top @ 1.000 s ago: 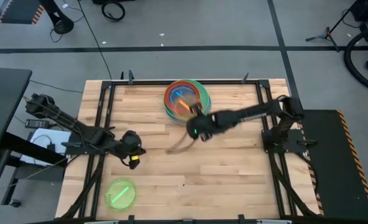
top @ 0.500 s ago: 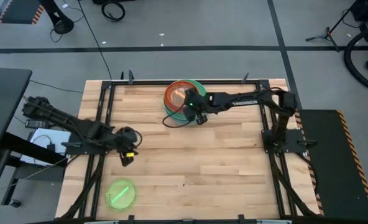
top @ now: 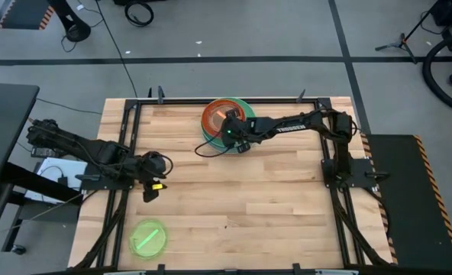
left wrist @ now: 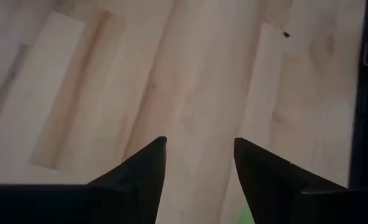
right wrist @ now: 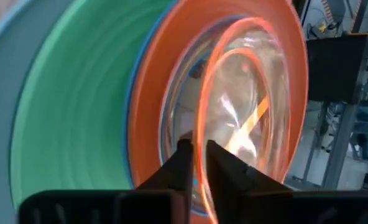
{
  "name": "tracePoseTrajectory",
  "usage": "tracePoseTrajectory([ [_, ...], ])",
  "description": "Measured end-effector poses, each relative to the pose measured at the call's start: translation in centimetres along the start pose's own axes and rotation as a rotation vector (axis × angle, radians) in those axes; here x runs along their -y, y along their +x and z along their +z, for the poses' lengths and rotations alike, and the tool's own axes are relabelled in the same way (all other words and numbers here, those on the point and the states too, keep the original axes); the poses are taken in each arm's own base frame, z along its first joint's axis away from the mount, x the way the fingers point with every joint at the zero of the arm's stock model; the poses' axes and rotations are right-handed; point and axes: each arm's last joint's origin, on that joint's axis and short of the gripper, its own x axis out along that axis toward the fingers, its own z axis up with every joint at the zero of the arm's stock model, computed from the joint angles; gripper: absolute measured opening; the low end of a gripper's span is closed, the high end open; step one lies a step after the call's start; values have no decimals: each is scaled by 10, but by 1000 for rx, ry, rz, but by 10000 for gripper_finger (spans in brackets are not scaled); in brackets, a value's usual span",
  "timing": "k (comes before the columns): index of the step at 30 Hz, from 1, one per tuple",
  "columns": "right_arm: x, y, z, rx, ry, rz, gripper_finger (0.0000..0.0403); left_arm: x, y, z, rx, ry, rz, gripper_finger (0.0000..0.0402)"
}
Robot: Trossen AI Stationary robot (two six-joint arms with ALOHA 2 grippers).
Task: Stack plastic plates
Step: Stack the orange transparent plate on top of the blue transparent plate, then stack the light green transparent plate on top of the orange transparent plate
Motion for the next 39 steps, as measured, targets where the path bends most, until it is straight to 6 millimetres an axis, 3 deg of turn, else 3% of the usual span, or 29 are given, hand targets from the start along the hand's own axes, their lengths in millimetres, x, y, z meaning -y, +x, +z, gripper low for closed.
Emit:
tracePoseTrajectory([
  [8,2,-4,7,34,65,-59,140,9,-1,-4,-38,-89,-89,194],
  [13,-2,-28,21,54,47,-122,180,24,-3,-12,-55,-112,-153,194],
  [19,-6,-58,33,99,50,-181,203,45,10,-22,-94,-150,-145,194],
  [26,-15,-68,42,127,68,-186,206,89,27,-13,-108,-127,-186,194],
  [32,-33,-86,56,162,27,-202,206,129,20,0,-203,-37,-95,194],
  [39,-82,-127,83,243,-14,-228,204,156,27,-12,-253,31,-44,194],
])
